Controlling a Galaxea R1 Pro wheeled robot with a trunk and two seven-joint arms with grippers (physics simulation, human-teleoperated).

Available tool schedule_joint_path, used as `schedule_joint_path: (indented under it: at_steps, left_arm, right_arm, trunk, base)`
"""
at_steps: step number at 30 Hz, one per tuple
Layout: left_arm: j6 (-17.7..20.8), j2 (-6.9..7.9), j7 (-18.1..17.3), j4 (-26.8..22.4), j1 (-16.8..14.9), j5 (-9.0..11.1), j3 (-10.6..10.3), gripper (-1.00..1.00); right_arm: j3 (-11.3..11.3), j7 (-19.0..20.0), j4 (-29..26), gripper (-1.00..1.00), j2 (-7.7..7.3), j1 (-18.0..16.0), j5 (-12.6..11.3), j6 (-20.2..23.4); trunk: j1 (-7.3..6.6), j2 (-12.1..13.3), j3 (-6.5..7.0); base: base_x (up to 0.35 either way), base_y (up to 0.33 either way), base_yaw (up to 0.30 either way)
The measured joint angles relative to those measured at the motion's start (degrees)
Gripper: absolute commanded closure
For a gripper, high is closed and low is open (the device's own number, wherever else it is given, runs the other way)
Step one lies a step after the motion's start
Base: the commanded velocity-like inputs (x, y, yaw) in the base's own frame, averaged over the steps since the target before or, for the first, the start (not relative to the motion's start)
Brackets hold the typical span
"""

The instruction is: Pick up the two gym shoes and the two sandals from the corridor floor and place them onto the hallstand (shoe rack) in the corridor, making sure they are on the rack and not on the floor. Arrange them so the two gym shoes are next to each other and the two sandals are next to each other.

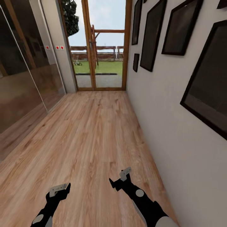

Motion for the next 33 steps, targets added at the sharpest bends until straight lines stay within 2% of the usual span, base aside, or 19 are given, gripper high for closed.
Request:
schedule_joint_path:
  at_steps: [4, 33]
  left_arm:
    - [0.0, 0.00, 0.0, 0.0, 0.0, 0.0, 0.0, -1.00]
    - [-0.1, 0.01, 0.0, 0.0, 0.0, 0.0, 0.1, -1.00]
  right_arm:
    - [0.0, 0.0, 0.0, -1.00, 0.00, 0.0, 0.0, 0.0]
    - [0.1, 0.0, -0.1, -1.00, -0.02, 0.0, 0.0, 0.0]
  trunk:
    - [0.00, 0.0, 0.00]
    - [0.00, 0.0, 0.00]
  base:
    - [0.341, 0.000, 0.145]
    - [0.341, 0.000, 0.018]
